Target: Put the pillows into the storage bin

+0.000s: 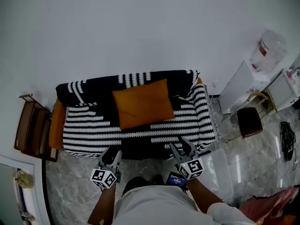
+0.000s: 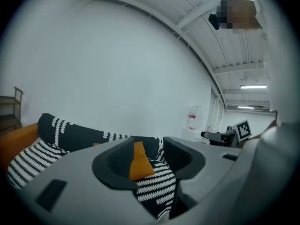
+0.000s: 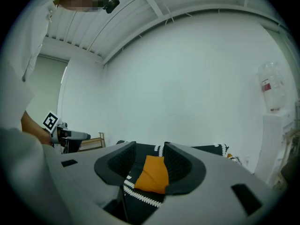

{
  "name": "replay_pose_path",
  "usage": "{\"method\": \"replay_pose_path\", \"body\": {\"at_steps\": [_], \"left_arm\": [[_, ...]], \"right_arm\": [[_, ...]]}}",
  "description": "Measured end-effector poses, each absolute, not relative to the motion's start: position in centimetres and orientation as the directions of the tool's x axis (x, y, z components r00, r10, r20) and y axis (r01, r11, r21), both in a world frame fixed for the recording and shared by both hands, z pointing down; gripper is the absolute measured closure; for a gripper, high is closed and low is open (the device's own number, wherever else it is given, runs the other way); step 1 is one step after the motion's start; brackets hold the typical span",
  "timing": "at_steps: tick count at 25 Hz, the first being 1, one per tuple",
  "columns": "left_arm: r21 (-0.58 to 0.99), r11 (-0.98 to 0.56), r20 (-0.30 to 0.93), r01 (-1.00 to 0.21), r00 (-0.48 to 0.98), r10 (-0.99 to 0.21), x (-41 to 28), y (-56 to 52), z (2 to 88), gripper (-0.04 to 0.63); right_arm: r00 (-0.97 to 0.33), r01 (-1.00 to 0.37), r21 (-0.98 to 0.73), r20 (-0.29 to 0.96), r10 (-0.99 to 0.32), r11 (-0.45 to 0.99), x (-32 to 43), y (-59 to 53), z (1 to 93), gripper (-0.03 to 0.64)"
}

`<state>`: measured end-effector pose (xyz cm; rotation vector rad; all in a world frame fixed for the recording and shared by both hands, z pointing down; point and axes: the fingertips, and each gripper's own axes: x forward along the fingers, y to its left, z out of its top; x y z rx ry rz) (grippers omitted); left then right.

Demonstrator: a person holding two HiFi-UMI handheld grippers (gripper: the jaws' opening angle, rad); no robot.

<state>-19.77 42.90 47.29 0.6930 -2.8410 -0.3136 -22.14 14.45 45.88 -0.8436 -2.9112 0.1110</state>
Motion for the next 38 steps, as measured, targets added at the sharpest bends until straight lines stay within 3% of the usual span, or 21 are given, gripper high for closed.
{"method": "replay_pose_path", "body": {"at_steps": [10,26,38], "left_arm": [[0.279,0.883,0.178,-0.376,-0.884,-0.433,-30.4,45.0,50.8,0.400],[0.419,0.866,0.341,-0.272,-0.837,-0.428,-55.0,52.9,60.9,0.380],[0.505,0.849,0.529,-0.154,-0.722,-0.446,-63.5,54.7,75.3,0.328]], "right_arm": [[-0.826,0.528,-0.129,0.150,0.543,0.839,-31.6,14.8,49.4,0.420],[-0.822,0.412,-0.178,0.350,0.449,0.893,-55.1,16.6,55.9,0.376],[-0.746,0.363,-0.284,0.481,0.460,0.887,-65.5,15.0,69.6,0.339]]}}
